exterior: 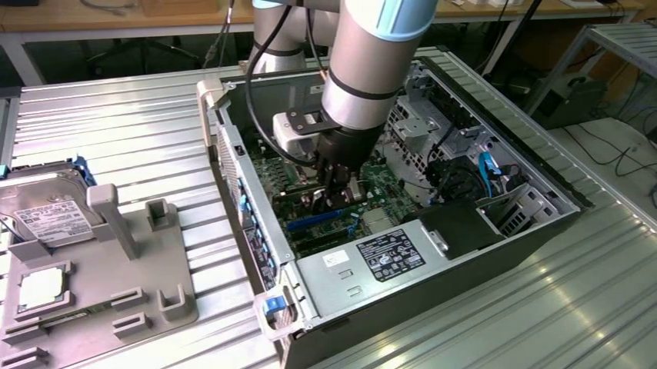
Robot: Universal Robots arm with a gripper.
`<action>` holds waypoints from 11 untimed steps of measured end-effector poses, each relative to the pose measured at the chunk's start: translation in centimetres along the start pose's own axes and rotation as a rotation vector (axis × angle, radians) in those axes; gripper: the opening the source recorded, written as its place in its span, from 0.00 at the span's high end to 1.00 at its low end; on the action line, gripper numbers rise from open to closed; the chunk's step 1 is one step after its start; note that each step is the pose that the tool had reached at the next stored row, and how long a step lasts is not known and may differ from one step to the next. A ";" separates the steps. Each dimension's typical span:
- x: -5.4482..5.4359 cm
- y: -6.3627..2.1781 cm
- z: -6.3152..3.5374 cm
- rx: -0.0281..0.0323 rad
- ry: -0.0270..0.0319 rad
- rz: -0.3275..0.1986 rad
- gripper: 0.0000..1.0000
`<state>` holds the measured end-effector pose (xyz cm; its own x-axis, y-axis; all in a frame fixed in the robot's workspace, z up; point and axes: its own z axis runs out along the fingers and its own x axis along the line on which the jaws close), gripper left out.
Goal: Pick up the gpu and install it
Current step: 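Insert the gpu into the slot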
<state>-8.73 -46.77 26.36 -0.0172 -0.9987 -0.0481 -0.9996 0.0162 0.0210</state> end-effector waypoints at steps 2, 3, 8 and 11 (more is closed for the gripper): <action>0.0 0.03 0.02 0.0000 0.0000 0.000 0.72; 0.0 0.06 0.03 0.0000 0.0000 0.000 0.72; 0.0 0.15 0.10 0.0000 0.0000 -0.001 0.72; 0.0 0.18 0.14 0.0000 0.0000 -0.001 0.72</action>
<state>-8.92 -46.77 26.23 -0.0166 -0.9987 -0.0481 -0.9997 0.0156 0.0211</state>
